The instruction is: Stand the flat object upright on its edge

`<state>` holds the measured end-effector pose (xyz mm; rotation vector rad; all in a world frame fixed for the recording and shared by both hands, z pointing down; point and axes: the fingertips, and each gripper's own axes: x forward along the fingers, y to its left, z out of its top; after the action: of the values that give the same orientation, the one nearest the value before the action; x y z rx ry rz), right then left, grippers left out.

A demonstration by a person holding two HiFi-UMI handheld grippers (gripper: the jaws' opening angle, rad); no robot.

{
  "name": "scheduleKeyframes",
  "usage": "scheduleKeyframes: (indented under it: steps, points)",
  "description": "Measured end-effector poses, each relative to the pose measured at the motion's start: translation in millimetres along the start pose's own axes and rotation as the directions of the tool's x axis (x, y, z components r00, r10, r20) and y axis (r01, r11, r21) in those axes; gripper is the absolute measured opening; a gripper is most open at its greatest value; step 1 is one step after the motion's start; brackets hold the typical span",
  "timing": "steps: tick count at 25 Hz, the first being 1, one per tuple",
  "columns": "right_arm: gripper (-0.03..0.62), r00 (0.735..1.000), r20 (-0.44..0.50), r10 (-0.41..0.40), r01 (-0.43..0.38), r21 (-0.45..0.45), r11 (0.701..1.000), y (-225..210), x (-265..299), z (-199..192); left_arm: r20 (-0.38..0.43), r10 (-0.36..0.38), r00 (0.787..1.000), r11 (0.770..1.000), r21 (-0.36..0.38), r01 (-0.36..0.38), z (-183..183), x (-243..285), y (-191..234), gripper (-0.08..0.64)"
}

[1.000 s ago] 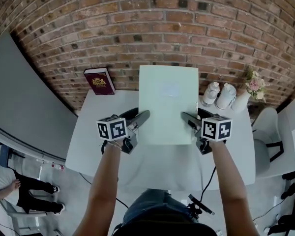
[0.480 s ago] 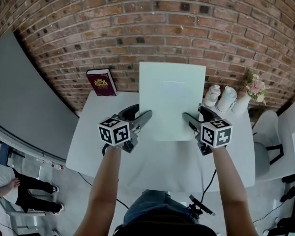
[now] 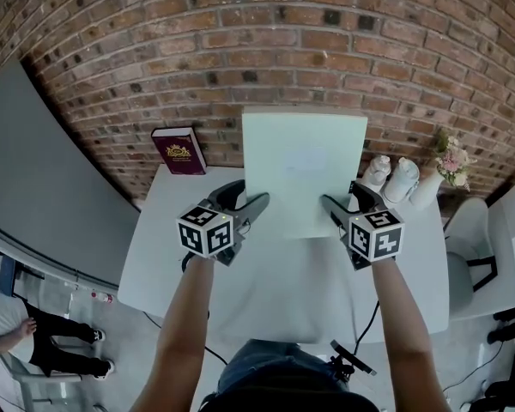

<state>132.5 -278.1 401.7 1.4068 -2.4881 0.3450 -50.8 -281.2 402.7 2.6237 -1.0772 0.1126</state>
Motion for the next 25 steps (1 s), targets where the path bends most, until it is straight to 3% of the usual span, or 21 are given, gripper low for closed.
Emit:
scheduleKeyframes:
  steps: [12,25]
  points:
    - [0.314,0.996,0.036,-0.08,0.081,-0.03,0.996,-11,41,5,-0.035,0.036,0.999,0.997,0.063,-0.034,3,27,41,0.291]
    - [0.311,0.985,-0.022,-0.169,0.167,-0.063,0.984,-32,98,-21,-0.122,0.096,0.988,0.985,0.154,-0.077,-21,65,88,0.29]
